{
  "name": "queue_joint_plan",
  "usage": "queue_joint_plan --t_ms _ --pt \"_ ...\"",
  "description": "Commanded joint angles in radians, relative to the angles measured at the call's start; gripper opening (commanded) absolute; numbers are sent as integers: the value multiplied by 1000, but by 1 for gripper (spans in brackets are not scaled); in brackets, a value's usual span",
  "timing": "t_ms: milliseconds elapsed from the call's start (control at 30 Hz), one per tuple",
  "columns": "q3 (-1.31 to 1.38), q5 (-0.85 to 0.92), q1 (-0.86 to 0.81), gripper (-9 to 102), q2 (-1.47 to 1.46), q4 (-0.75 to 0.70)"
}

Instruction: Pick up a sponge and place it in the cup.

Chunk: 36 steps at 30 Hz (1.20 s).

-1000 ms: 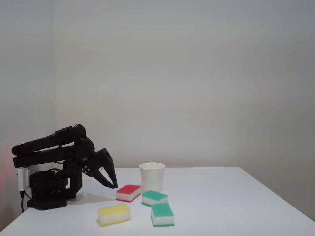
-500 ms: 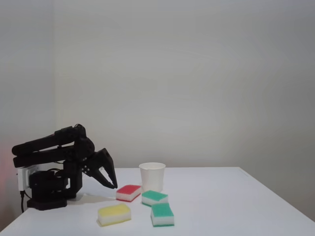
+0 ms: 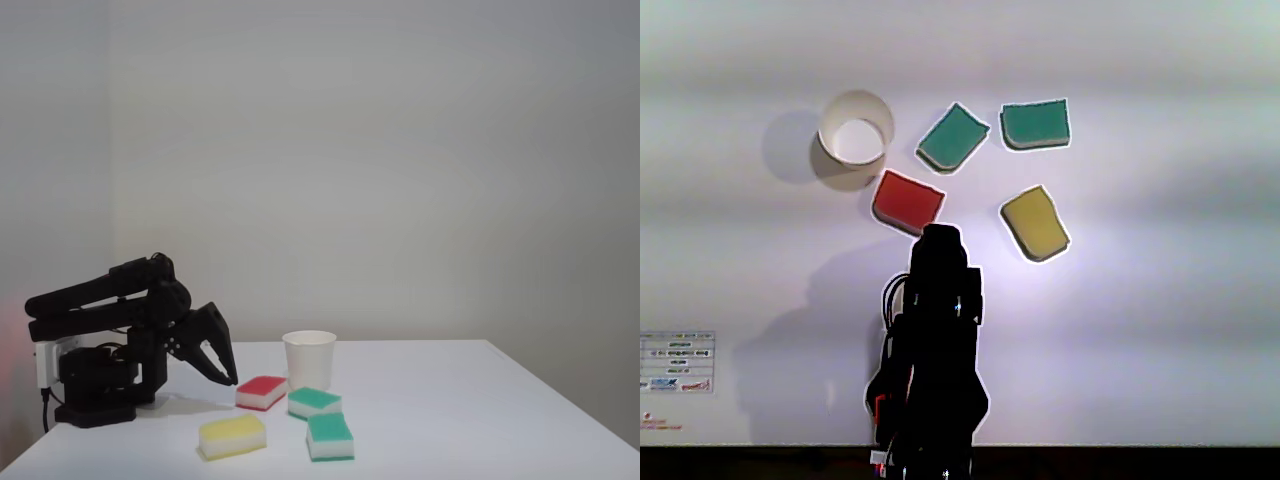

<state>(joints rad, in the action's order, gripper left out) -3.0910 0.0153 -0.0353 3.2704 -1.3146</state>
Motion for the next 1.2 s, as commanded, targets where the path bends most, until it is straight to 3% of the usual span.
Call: queue_joint_plan --t_ms 0,133,467,667,1000,1167 --pt "25 -60 17 0 -17 -52" --pt "170 -94 37 0 -161 -57" --pt "828 -169 77 0 -690 -325" --pt "1141 -196 58 0 -953 -410" --pt "1388 -201 -6 0 -1233 -414" --pt "1417 -196 -29 0 -1324 -342"
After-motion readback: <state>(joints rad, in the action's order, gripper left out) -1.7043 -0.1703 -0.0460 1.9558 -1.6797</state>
